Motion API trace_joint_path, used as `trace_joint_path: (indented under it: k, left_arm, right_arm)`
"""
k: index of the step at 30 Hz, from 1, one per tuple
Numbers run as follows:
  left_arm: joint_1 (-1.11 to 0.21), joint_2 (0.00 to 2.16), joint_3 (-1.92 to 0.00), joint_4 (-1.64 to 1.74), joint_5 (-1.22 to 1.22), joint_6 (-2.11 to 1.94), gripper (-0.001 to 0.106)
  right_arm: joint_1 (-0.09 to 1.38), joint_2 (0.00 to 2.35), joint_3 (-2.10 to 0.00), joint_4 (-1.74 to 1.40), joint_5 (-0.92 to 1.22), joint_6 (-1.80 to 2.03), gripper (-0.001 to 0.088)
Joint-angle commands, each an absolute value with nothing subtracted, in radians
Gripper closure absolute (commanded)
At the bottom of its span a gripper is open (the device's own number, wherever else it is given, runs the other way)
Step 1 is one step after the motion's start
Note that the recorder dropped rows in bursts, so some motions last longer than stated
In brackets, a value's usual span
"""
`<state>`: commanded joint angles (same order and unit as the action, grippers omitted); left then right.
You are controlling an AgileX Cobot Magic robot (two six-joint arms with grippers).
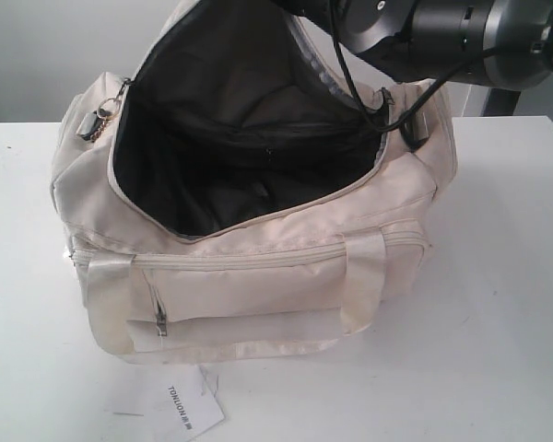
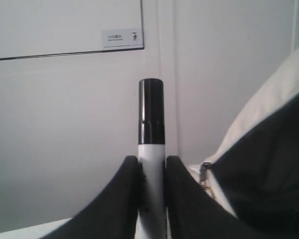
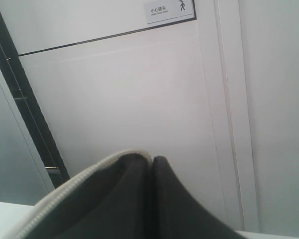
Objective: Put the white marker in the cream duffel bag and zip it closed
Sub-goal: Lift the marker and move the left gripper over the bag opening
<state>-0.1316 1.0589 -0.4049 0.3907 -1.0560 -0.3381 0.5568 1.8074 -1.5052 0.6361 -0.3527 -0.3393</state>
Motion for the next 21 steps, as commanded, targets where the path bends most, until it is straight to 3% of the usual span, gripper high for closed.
trace_joint_path:
  k: [6,21]
  left_arm:
    - [-0.178,1.059,-0.407,0.399,-1.164,-0.405,0.105]
    - [-0.329,1.133,-0.500,0.413,-1.151,-0.430,0.105]
  right_arm:
    - [0.557,1.807,-1.505,0.636,-0.353,-0.339,0.0868]
    - [0.557,1.807,-1.505,0.636,-0.353,-0.338,0.0868]
